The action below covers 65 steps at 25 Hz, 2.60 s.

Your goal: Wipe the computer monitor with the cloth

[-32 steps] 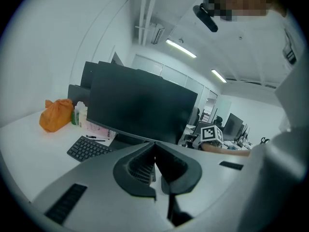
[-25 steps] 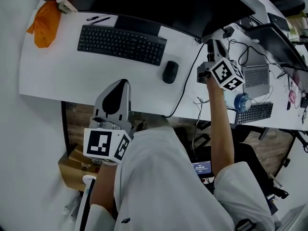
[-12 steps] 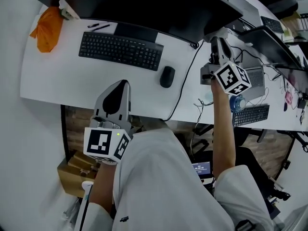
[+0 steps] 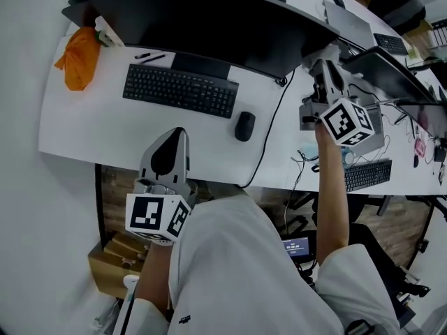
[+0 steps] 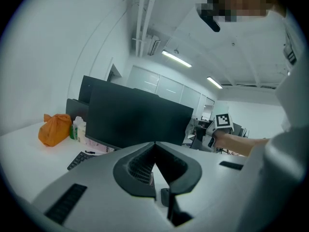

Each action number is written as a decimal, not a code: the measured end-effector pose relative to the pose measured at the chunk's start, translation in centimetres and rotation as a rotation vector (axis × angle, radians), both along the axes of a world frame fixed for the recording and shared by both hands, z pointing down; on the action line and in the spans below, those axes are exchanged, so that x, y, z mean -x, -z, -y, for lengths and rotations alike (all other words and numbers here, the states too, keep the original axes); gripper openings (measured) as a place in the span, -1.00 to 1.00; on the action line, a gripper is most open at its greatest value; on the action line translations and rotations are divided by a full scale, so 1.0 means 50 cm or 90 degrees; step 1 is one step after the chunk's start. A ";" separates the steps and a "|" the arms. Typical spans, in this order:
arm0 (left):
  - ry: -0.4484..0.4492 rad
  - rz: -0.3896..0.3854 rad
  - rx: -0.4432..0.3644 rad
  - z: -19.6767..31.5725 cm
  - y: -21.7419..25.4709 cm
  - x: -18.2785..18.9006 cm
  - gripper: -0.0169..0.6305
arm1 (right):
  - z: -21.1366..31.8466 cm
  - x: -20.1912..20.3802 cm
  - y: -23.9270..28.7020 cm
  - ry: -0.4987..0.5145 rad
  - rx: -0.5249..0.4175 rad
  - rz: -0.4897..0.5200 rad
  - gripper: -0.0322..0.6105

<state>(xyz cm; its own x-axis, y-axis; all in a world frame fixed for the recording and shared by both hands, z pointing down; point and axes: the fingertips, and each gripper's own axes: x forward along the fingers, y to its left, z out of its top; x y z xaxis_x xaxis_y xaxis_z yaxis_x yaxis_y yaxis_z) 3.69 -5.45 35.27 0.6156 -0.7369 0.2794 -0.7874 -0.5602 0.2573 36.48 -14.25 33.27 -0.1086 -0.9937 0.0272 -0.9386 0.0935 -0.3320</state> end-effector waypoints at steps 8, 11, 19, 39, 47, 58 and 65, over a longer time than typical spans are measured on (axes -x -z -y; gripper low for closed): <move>0.000 -0.011 -0.017 -0.006 0.024 -0.006 -0.89 | -0.005 -0.002 0.115 0.003 -0.058 -0.044 -0.85; 0.002 -0.014 -0.020 -0.009 0.031 -0.003 -0.89 | -0.004 0.004 0.155 0.010 -0.069 -0.096 -0.85; 0.012 -0.027 -0.032 -0.015 0.047 0.006 -0.89 | 0.033 0.020 0.172 0.012 0.006 -0.207 -0.83; 0.049 -0.031 -0.038 -0.014 0.058 0.063 -0.89 | 0.132 0.141 0.177 0.104 0.150 -0.183 -0.84; 0.063 -0.028 -0.042 -0.015 0.062 0.090 -0.89 | 0.172 0.215 0.182 0.132 0.160 -0.180 -0.84; 0.067 -0.030 -0.036 -0.003 0.056 0.122 -0.89 | 0.226 0.312 0.185 0.172 0.168 -0.149 -0.84; 0.070 -0.031 -0.041 0.011 0.064 0.152 -0.89 | 0.253 0.352 0.197 0.177 0.164 -0.121 -0.84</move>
